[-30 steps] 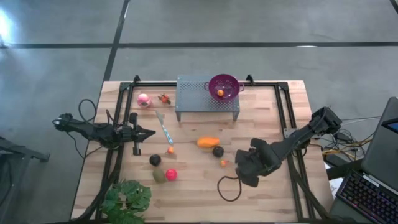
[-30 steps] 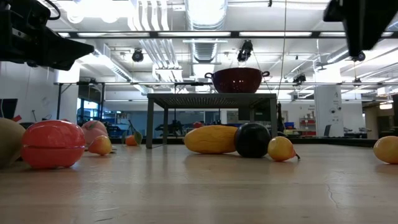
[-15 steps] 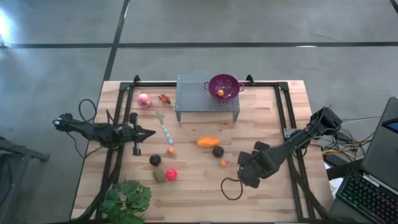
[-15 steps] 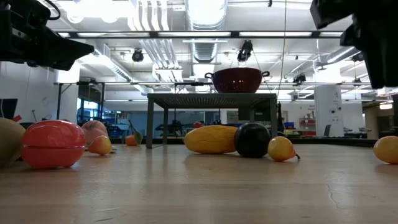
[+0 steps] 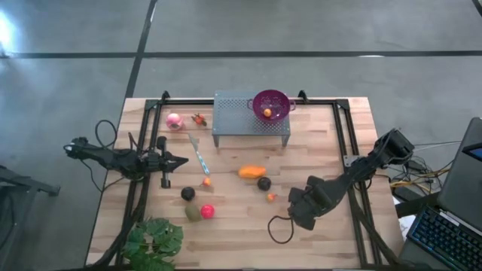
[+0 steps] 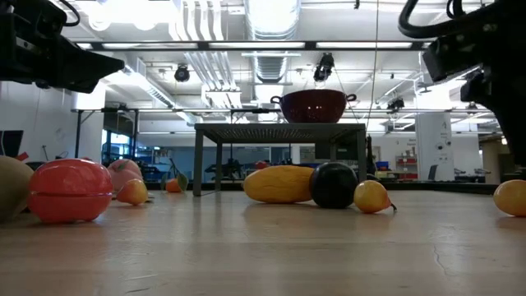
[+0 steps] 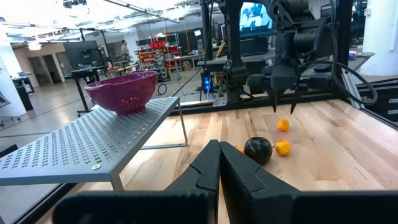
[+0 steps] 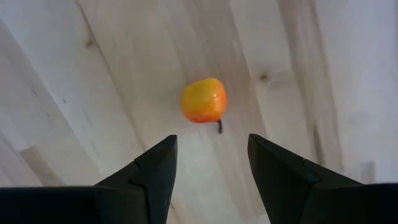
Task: Pick & Place Fruit
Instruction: Put the pear into the purple bowl on the shelf
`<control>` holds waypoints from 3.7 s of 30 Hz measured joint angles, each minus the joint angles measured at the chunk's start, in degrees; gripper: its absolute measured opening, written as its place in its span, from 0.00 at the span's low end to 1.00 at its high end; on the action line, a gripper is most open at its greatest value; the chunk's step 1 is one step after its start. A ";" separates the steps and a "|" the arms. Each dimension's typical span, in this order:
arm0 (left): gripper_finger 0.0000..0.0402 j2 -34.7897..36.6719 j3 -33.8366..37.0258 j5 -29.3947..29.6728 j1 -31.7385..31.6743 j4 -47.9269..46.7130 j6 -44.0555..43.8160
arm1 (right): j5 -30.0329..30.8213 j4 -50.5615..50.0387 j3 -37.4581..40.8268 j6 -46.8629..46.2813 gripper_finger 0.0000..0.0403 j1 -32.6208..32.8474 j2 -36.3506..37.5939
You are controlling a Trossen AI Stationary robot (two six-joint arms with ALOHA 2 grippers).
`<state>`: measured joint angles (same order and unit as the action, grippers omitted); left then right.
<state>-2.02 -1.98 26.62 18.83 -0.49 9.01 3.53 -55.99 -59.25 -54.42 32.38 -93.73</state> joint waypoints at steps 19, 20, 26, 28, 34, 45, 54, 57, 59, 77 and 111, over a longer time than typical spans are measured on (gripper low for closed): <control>0.03 0.00 0.00 0.01 0.01 0.02 -0.01 | 1.75 7.78 2.76 0.45 0.52 -0.38 0.00; 0.03 0.00 0.00 0.00 0.02 -0.01 0.00 | 1.93 8.37 3.05 0.44 0.53 -0.41 0.00; 0.03 0.00 0.02 0.01 0.00 0.00 0.00 | 2.04 11.15 5.96 0.15 0.54 -0.79 0.00; 0.03 -0.01 0.01 0.02 0.01 0.01 -0.01 | 2.06 11.83 6.85 -0.27 0.53 -0.81 0.00; 0.03 0.00 0.00 0.00 0.01 0.00 -0.01 | 2.61 14.93 9.48 -1.59 0.49 -0.83 0.00; 0.03 -0.01 0.02 -0.01 -0.01 0.02 -0.01 | 2.82 20.66 12.80 -2.00 0.45 -1.07 0.24; 0.03 0.00 0.00 0.02 0.02 -0.01 0.01 | 2.80 20.74 12.88 -2.00 0.40 -1.09 0.13; 0.03 -0.01 0.01 0.00 0.01 0.00 -0.01 | 2.82 20.82 12.88 -1.98 0.37 -1.09 0.13; 0.03 0.00 0.00 0.00 0.02 -0.01 0.01 | 2.82 20.83 12.88 -1.98 0.36 -1.09 0.13; 0.03 0.00 0.02 -0.01 0.02 0.02 -0.02 | 2.76 20.88 12.93 -1.97 0.33 -1.09 0.02; 0.03 0.00 0.02 0.00 0.02 0.00 0.01 | 3.70 20.95 12.99 -1.09 0.33 -1.08 0.33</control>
<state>-2.03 -1.96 26.61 18.85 -0.49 9.02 7.22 -35.04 -46.26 -55.51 31.30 -93.41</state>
